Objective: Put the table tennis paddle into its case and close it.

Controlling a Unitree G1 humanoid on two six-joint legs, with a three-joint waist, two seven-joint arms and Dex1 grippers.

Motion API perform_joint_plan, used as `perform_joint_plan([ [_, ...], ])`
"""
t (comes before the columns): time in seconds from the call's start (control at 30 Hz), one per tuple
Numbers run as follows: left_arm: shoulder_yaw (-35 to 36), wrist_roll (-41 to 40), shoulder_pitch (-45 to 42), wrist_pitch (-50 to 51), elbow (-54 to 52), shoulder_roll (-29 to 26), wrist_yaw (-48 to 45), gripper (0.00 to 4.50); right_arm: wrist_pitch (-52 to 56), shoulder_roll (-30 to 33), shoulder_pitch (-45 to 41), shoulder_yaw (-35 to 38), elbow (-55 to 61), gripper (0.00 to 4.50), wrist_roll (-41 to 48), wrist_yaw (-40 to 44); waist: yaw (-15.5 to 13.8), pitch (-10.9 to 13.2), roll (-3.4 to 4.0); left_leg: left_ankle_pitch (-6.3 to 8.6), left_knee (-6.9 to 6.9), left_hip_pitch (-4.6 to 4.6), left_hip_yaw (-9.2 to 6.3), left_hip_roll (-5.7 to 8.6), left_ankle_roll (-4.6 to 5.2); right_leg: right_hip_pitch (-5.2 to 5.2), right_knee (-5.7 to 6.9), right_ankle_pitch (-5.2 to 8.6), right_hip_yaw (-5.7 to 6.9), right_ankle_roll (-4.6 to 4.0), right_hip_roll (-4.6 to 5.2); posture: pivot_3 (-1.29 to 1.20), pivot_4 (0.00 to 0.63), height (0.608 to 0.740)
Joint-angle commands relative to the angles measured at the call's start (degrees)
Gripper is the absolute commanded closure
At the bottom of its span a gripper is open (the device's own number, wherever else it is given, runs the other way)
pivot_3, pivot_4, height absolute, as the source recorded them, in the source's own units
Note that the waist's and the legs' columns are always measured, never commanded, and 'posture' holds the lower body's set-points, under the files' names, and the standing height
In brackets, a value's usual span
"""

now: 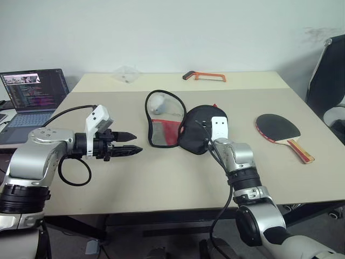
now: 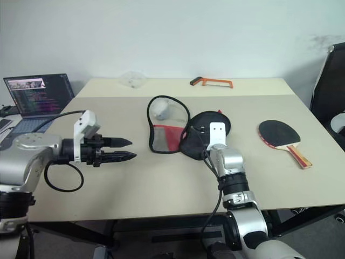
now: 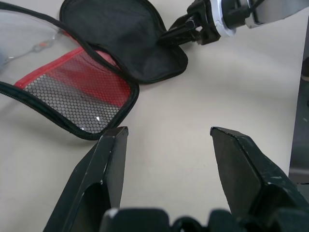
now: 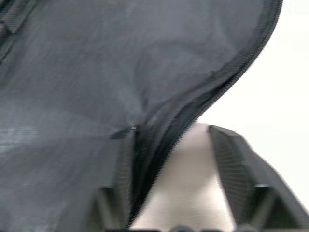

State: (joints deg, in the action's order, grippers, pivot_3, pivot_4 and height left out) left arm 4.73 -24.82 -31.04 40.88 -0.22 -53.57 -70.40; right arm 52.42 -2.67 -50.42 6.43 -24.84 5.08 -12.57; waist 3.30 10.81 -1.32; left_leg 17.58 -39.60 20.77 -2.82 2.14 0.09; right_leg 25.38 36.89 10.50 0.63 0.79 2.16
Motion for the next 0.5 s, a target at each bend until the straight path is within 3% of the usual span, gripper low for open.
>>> perform_joint_plan([
  [0.03, 1.35, -0.86, -0.34, -0.4, -1.54, -1.13, 0.51, 1.52, -3.31, 3.15, -2.3, -0.47, -4.13, 3.35, -1.25, 2.27, 0.0, 0.0, 0.0, 0.0, 0.0, 0.0, 0.0, 0.0, 0.0, 0.0, 0.0, 0.0, 0.0, 0.0, 0.0, 0.0, 0.15, 0.74],
  [0.17, -0.06, -0.06, -1.44, -1.13, -0.58, -0.42, 0.91, 1.52, -11.19, 9.98, -7.34, -1.83, -15.3, 4.47, -1.99, 8.86, -0.43, 0.01, 0.01, 0.0, 0.0, 0.04, -0.03, 0.05, 0.0, -0.01, -0.04, 0.0, 0.04, -0.01, -0.01, 0.0, 0.15, 0.74],
  [0.5, -1.12, -0.15, -2.83, -1.85, 0.49, -0.73, 0.56, 1.52, -29.34, 17.08, -18.1, -4.24, -40.8, 4.47, -5.4, 19.79, -0.05, 0.02, -0.01, -0.01, 0.62, 0.04, 0.13, 0.04, 0.03, 0.18, -0.15, 0.04, -0.08, -0.09, 0.07, 0.0, 0.15, 0.74],
])
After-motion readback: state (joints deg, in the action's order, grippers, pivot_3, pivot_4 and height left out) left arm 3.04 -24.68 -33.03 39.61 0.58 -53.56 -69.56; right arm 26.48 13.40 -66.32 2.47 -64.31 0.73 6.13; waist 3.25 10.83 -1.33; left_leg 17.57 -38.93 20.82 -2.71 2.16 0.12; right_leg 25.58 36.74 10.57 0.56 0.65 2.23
